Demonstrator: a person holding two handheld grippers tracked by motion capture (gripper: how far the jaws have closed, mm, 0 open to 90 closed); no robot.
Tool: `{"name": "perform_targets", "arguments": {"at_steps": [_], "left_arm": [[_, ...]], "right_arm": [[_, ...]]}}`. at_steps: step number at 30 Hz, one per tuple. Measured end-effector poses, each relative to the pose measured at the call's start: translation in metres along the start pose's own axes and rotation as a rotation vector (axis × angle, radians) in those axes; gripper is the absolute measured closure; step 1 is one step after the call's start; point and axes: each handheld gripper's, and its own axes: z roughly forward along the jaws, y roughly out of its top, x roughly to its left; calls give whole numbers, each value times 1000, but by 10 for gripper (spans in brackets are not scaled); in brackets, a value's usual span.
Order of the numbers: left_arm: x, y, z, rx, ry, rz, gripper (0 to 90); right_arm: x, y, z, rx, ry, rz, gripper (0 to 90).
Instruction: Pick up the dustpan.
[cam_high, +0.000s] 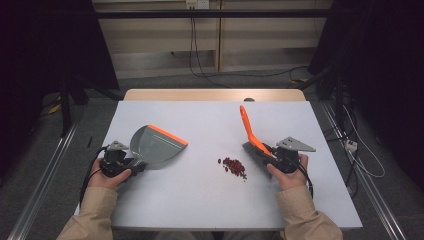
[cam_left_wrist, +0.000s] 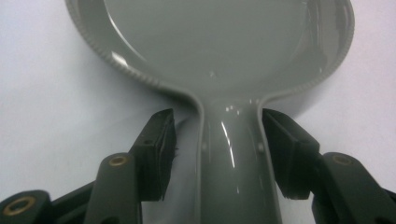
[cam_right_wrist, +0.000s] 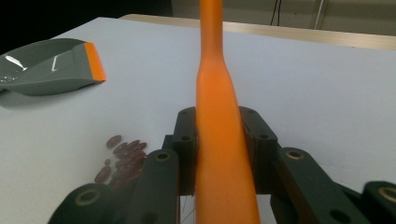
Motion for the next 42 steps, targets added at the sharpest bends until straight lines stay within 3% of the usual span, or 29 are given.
{"name": "perform_targets", "arguments": {"at_steps": [4, 6, 8, 12, 17, 22, 25, 35, 42], "left_arm": [[-1, 4, 1, 23, 31, 55, 631], [-2, 5, 1, 45, 33, 78, 635], [-3, 5, 0, 30, 18, 66, 636], [-6, 4, -8, 22, 2, 112, 638], [-18, 4, -21, -21, -59, 135, 638], [-41, 7, -29, -14, -137, 222, 638], [-54, 8, -28, -5, -208, 250, 637], [-92, 8, -15, 68, -292, 382, 637], [-111, 11, -6, 101, -333, 434, 636]], "right_arm": [[-2, -1, 1, 11, -7, 1, 709], [-3, -2, 1, 13, -8, 2, 709], [-3, -2, 0, 13, -11, 4, 709], [-5, -3, 1, 19, -17, -2, 709], [-6, -3, 2, 19, -28, 0, 709], [-6, -2, 2, 23, -32, -4, 709], [-6, -1, 2, 30, -47, 5, 709], [1, -1, 4, 25, -59, -22, 710], [8, -3, 9, 41, -55, -58, 710]]}}
